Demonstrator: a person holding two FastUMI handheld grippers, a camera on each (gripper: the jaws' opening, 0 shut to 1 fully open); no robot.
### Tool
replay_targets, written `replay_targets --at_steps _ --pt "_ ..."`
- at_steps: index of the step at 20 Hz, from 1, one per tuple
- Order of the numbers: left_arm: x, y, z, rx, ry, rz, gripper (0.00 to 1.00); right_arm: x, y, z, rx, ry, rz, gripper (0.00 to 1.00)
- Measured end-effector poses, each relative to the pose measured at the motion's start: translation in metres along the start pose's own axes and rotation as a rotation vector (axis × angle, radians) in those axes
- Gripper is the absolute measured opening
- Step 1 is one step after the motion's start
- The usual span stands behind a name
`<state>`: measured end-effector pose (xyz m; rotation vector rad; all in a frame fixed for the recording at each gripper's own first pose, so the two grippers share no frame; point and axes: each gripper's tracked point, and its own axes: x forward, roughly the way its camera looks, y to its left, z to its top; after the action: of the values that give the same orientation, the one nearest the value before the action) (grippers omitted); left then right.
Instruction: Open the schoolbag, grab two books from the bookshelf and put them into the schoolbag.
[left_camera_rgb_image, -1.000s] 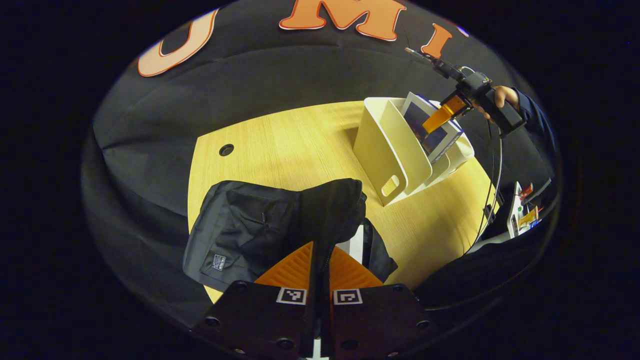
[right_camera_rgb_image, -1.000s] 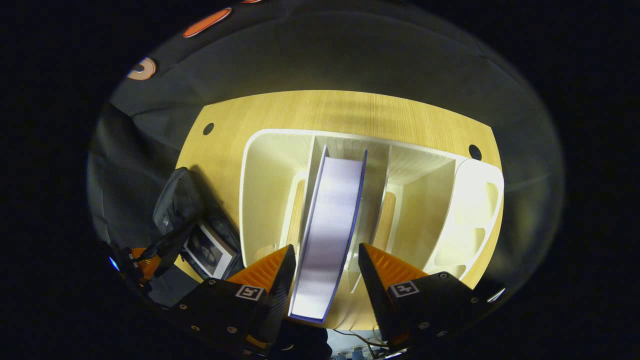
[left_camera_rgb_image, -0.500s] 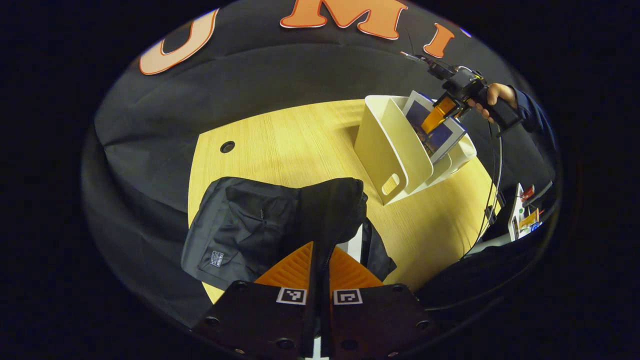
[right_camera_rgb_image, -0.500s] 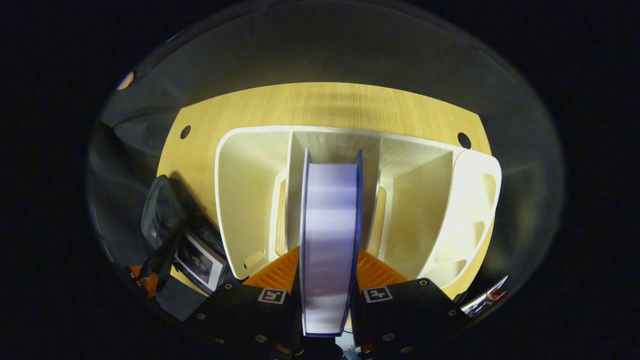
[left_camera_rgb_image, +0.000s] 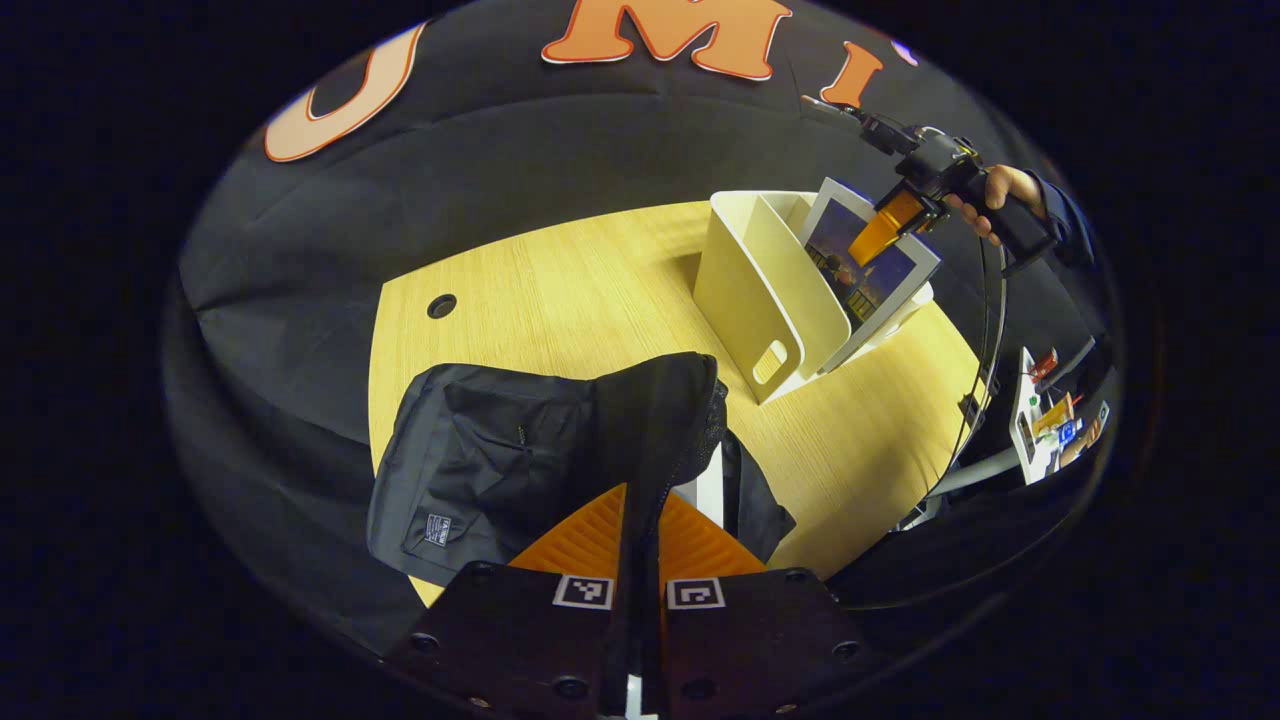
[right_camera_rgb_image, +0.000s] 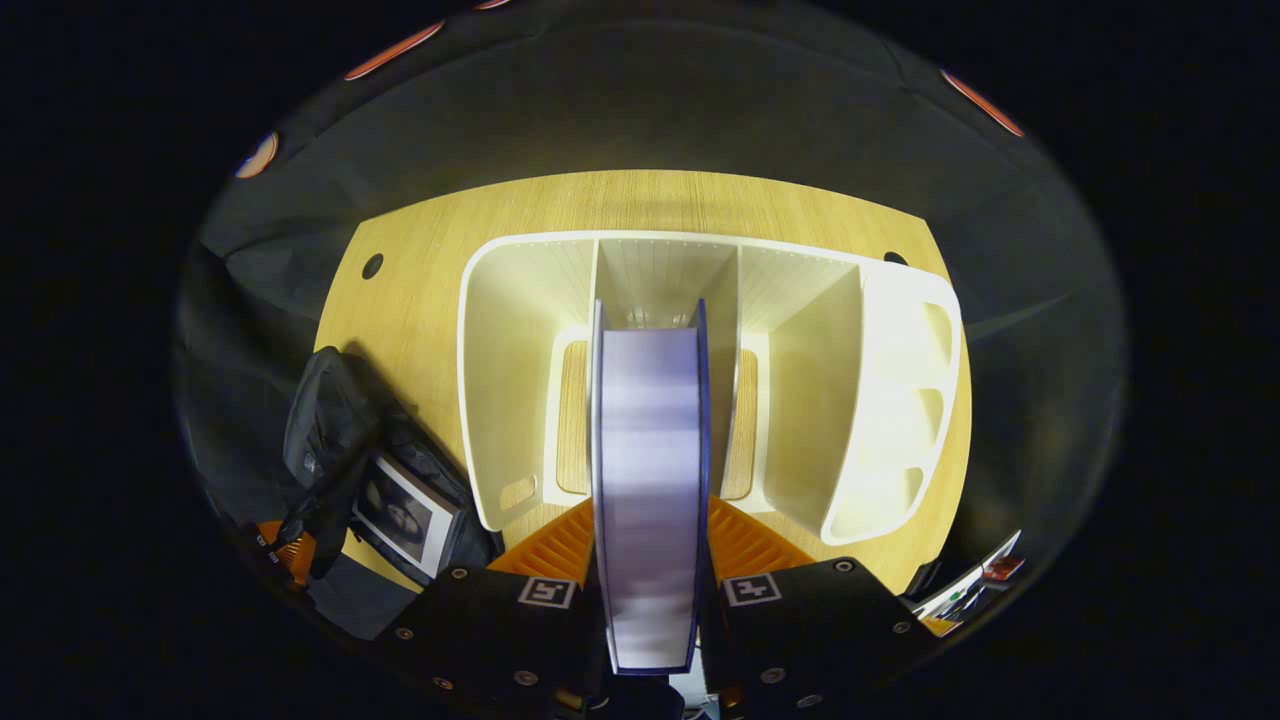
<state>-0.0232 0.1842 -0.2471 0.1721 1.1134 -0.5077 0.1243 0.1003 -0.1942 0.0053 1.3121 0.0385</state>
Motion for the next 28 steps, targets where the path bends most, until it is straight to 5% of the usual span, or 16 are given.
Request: replay_targets --at_steps 19,28 --pt "-0.001 0.003 -0.008 0.157 -0.014 -0.119 0.06 -0.049 0.025 -0.139 0.195 -0.04 0.039 0.38" --pt "-0.002 0.009 -0.005 0.208 -0.001 -0.144 0.06 -0.07 0.081 -0.18 0.307 -0.094 0.27 0.38"
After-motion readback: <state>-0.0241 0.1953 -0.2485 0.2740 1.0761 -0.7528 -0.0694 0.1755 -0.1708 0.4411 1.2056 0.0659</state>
